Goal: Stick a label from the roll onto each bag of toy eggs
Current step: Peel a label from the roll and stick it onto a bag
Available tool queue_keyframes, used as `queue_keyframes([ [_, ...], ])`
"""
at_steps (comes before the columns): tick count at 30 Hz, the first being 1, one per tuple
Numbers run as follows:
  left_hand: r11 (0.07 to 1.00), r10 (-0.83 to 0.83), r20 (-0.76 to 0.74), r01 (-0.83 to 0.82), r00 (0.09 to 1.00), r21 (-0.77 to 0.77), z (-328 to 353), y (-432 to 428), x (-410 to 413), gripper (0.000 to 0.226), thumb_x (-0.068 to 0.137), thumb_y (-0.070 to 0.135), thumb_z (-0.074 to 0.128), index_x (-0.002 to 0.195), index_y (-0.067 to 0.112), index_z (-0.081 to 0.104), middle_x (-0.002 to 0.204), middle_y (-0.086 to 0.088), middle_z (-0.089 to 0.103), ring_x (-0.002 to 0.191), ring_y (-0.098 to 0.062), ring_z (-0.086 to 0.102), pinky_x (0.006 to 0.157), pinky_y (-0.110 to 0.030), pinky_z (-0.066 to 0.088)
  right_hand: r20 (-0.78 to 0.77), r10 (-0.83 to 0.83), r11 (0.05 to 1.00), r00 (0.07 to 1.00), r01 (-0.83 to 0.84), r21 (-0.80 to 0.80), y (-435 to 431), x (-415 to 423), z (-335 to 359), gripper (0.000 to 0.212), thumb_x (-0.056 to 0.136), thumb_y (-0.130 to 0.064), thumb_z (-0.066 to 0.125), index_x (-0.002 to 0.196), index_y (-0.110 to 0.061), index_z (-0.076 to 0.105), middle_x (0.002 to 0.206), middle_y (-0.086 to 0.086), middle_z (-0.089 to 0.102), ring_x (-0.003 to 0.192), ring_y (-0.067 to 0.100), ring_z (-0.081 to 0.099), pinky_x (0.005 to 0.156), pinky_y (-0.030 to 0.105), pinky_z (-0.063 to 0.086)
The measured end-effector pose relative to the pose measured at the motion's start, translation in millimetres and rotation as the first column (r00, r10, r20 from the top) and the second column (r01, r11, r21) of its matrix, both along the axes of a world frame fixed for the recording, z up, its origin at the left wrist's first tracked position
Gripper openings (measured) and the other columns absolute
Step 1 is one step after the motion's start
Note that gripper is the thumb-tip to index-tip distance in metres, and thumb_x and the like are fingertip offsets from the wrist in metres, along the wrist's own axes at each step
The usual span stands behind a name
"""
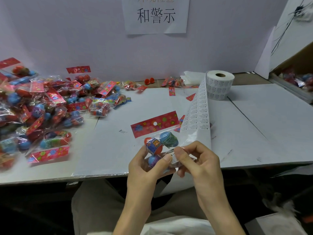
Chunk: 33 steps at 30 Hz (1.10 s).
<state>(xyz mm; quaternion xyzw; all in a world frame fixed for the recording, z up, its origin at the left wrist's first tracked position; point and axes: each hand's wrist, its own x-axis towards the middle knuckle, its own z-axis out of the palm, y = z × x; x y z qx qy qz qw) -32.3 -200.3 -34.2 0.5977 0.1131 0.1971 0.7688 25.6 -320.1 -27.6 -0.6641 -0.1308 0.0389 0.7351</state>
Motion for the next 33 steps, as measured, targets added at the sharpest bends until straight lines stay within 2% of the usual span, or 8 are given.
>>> queue_keyframes([
  [3, 1.0, -0.029, -0.003, 0.029, 1.0, 0.001, 1.1, 3.7, -0.8, 0.04, 0.071, 0.042, 0.08, 0.111, 0.036, 0.075, 0.107, -0.005, 0.079, 0.096, -0.026, 0.077, 0.076, -0.029, 0.062, -0.03, 0.023, 0.999, 0.999, -0.023, 0.022, -0.9, 1.3, -1.1, 0.032, 0.08, -0.04, 0.075, 0.081, -0.009, 0.068, 0.078, 0.008, 0.073, 0.054, 0.02, 0.061, 0.053, 0.026, 0.049],
  [12, 0.996, -0.065, -0.051, 0.068, 0.997, 0.054, -3.0, 3.2, -0.1, 0.055, 0.065, 0.045, 0.089, 0.116, 0.038, 0.07, 0.111, -0.001, 0.078, 0.1, -0.024, 0.076, 0.083, -0.032, 0.063, -0.015, -0.016, 1.0, 1.0, 0.016, 0.023, 0.0, 2.5, -0.9, 0.025, 0.082, -0.042, 0.072, 0.072, -0.019, 0.068, 0.071, 0.004, 0.072, 0.05, 0.017, 0.058, 0.051, 0.026, 0.05],
  [19, 0.994, -0.062, -0.066, 0.068, 0.996, 0.09, -4.9, 9.8, -0.5, 0.054, 0.059, 0.036, 0.092, 0.109, 0.042, 0.072, 0.103, 0.004, 0.079, 0.096, -0.017, 0.076, 0.074, -0.019, 0.059, -0.003, 0.025, 1.0, 1.0, -0.025, -0.007, -2.6, 1.8, 1.2, 0.027, 0.085, -0.044, 0.073, 0.074, -0.02, 0.069, 0.076, 0.006, 0.075, 0.048, 0.016, 0.057, 0.052, 0.027, 0.051],
  [22, 0.992, -0.09, -0.078, 0.096, 0.993, 0.08, -6.0, 10.0, -0.5, 0.049, 0.063, 0.028, 0.087, 0.107, 0.045, 0.072, 0.104, 0.0, 0.079, 0.096, -0.021, 0.076, 0.077, -0.025, 0.061, 0.001, 0.023, 1.0, 1.0, -0.023, -0.006, -2.5, 1.7, 0.7, 0.025, 0.086, -0.04, 0.071, 0.076, -0.018, 0.07, 0.078, 0.006, 0.075, 0.047, 0.014, 0.056, 0.051, 0.026, 0.051],
  [25, 0.994, -0.11, -0.092, 0.112, 0.99, 0.018, -8.4, 8.5, -0.6, 0.054, 0.065, 0.03, 0.084, 0.118, 0.034, 0.069, 0.11, -0.006, 0.078, 0.101, -0.029, 0.075, 0.085, -0.039, 0.063, 0.008, 0.004, 1.0, 1.0, -0.004, -0.023, -1.6, 0.9, 0.3, 0.026, 0.085, -0.041, 0.069, 0.077, -0.016, 0.069, 0.079, 0.005, 0.075, 0.048, 0.014, 0.057, 0.051, 0.027, 0.052],
  [27, 0.992, -0.127, -0.101, 0.127, 0.987, -0.004, -6.6, 6.2, -0.1, 0.054, 0.074, 0.03, 0.084, 0.126, 0.031, 0.066, 0.114, -0.005, 0.077, 0.103, -0.028, 0.075, 0.085, -0.041, 0.063, 0.026, -0.022, 0.999, 0.999, 0.023, -0.048, 0.0, 0.6, -1.3, 0.026, 0.086, -0.04, 0.068, 0.079, -0.015, 0.067, 0.078, 0.0, 0.074, 0.05, 0.011, 0.059, 0.05, 0.024, 0.051],
  [31, 0.999, -0.031, -0.116, 0.033, 0.993, 0.015, -5.7, 3.9, 1.9, 0.051, 0.072, 0.043, 0.091, 0.118, 0.034, 0.07, 0.106, 0.005, 0.079, 0.096, -0.016, 0.077, 0.07, -0.022, 0.061, 0.075, -0.032, 0.995, 0.997, 0.039, -0.091, 1.5, -0.8, -4.5, 0.023, 0.084, -0.039, 0.067, 0.081, -0.016, 0.065, 0.069, -0.011, 0.068, 0.054, 0.004, 0.063, 0.05, 0.014, 0.049],
  [33, 1.0, -0.003, -0.116, 0.004, 0.993, 0.011, -7.6, 4.8, 2.3, 0.051, 0.068, 0.047, 0.083, 0.115, 0.033, 0.071, 0.103, 0.006, 0.079, 0.094, -0.015, 0.077, 0.068, -0.02, 0.06, 0.1, -0.008, 0.993, 0.995, 0.02, -0.12, 0.9, -1.4, -4.6, 0.023, 0.085, -0.039, 0.066, 0.082, -0.017, 0.065, 0.068, -0.013, 0.067, 0.054, 0.004, 0.064, 0.05, 0.013, 0.049],
])
